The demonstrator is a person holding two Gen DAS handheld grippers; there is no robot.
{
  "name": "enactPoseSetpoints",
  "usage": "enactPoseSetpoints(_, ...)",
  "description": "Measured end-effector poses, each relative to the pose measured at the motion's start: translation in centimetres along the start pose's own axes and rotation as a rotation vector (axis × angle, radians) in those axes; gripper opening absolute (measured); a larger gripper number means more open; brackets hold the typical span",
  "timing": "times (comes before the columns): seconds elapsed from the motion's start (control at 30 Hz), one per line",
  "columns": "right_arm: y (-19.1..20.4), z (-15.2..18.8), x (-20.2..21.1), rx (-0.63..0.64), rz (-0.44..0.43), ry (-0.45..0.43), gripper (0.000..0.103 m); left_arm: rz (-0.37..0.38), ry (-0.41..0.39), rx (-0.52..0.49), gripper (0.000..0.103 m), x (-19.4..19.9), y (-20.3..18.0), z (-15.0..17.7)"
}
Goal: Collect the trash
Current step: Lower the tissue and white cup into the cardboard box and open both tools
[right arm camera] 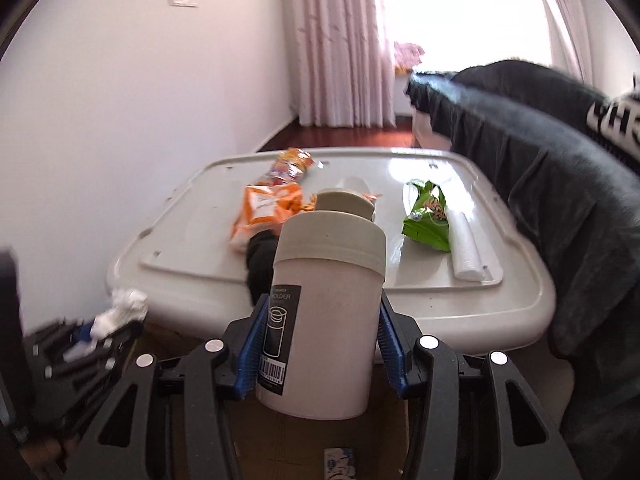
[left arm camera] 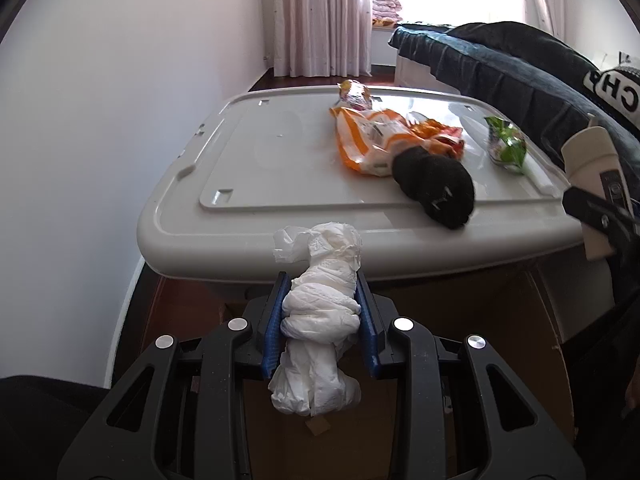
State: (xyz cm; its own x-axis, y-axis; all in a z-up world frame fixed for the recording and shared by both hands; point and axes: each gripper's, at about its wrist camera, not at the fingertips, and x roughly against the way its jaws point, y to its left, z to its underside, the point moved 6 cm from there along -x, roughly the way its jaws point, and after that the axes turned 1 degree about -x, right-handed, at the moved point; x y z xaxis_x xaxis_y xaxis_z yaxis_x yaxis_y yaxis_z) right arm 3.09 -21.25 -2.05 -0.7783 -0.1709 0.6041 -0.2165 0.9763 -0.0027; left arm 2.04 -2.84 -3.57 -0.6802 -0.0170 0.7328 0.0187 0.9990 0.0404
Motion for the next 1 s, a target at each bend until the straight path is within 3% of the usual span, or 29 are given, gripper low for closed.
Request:
enactPoseSetpoints(0.17, 0.5, 1.9, 1.2, -0.001, -0.04, 0.021, 0.05, 0.012, 0.063, -0.01, 0.031, 0.8, -0.8, 2.5)
enactPoseSetpoints(0.47, 1.9, 7.5, 0.0, -0.04, -0.051, 0.167, 0.05, -0.024, 0.157, -0.008, 0.031, -0.3, -0.2, 5.9)
enactPoseSetpoints(0.7, 1.7, 8.9, -1.2, -0.07, -0.07, 0.237, 0.05, -0.023, 0.209, 0.03, 0.031, -2.0, 0.4, 6.9)
enactPoseSetpoints(1.0, 2.0, 9.3, -1.5, -0.062, -0.073, 0.258, 0.05, -0.021, 0.219, 0.037, 0.031, -2.2, 0.5, 7.3)
